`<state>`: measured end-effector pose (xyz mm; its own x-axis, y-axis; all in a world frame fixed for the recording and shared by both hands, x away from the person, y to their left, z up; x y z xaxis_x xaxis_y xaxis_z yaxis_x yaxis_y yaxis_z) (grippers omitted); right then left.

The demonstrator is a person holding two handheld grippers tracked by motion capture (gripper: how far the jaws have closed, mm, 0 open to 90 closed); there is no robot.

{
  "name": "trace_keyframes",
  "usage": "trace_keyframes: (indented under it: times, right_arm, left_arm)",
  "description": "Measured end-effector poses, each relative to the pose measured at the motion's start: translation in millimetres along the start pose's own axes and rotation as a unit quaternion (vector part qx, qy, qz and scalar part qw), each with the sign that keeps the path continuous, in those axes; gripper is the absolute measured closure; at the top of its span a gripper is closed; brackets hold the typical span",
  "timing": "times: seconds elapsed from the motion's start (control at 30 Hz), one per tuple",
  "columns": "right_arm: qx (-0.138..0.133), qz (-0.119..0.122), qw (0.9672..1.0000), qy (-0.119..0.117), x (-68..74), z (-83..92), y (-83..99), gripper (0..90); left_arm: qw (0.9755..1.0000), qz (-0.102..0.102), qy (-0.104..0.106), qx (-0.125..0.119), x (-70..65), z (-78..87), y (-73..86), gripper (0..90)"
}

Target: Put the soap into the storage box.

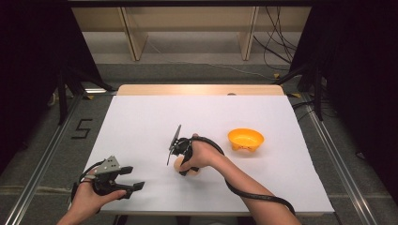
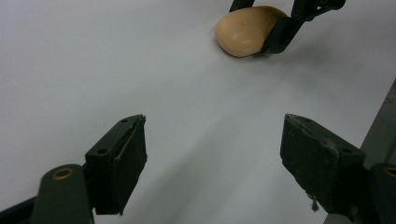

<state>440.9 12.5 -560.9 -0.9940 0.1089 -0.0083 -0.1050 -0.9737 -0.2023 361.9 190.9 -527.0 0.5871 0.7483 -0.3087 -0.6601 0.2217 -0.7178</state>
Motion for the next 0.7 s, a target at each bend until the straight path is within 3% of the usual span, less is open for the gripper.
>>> trace_keyframes:
  times: [0.07,0.3,0.33,0.47,0.5,0.53,0.6,0.7]
  right_arm:
    - [0.0,0.003,1.0,0.002,-0.7,-0.3,-0.8,32.1]
    - [-0.001,-0.001,1.0,0.0,-0.3,-0.5,-0.9,32.2]
    - [0.003,-0.015,0.9999,-0.003,2.4,0.9,-0.6,32.3]
    - [-0.002,-0.012,0.9999,-0.005,2.8,0.9,-1.1,32.7]
    - [-0.002,-0.005,1.0,0.005,0.3,0.2,0.1,32.8]
    - [-0.003,-0.015,0.9999,0.002,2.2,-0.2,0.0,32.8]
    - [-0.01,0.009,0.9998,0.012,-2.3,-0.7,-0.8,32.9]
    - [-0.007,-0.004,0.9999,0.008,0.6,-0.4,-0.2,32.9]
  left_arm:
    - [0.9999,0.011,0.006,-0.009,-3.0,-1.1,-1.2,22.3]
    - [1.0,0.007,0.004,-0.006,-2.2,-0.6,-0.7,22.3]
    - [0.9998,0.017,0.005,-0.006,-3.3,-0.8,-0.2,22.3]
    - [0.9999,0.011,0.006,-0.01,-3.1,-1.0,-1.3,22.3]
    - [0.9999,0.011,0.006,-0.009,-3.1,-1.2,-1.0,22.3]
    - [1.0,0.006,0.005,-0.006,-2.1,-0.7,-0.5,22.3]
    - [0.9998,0.017,0.006,-0.006,-3.3,-1.6,-0.2,22.4]
    - [0.9999,0.007,0.006,-0.007,-2.6,-1.3,-0.8,22.3]
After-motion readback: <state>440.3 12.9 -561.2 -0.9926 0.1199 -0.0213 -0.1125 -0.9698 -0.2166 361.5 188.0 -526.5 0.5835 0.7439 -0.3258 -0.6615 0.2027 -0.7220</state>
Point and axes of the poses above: each handheld gripper's, and its own axes: z roughly backward along the jaws, y roughly out of its underside, x roughly to its left, the point moved 10 cm from there along -z, roughly forward along the jaws, and after that the axes turned 14 degrees about z, right-handed, at the moved point
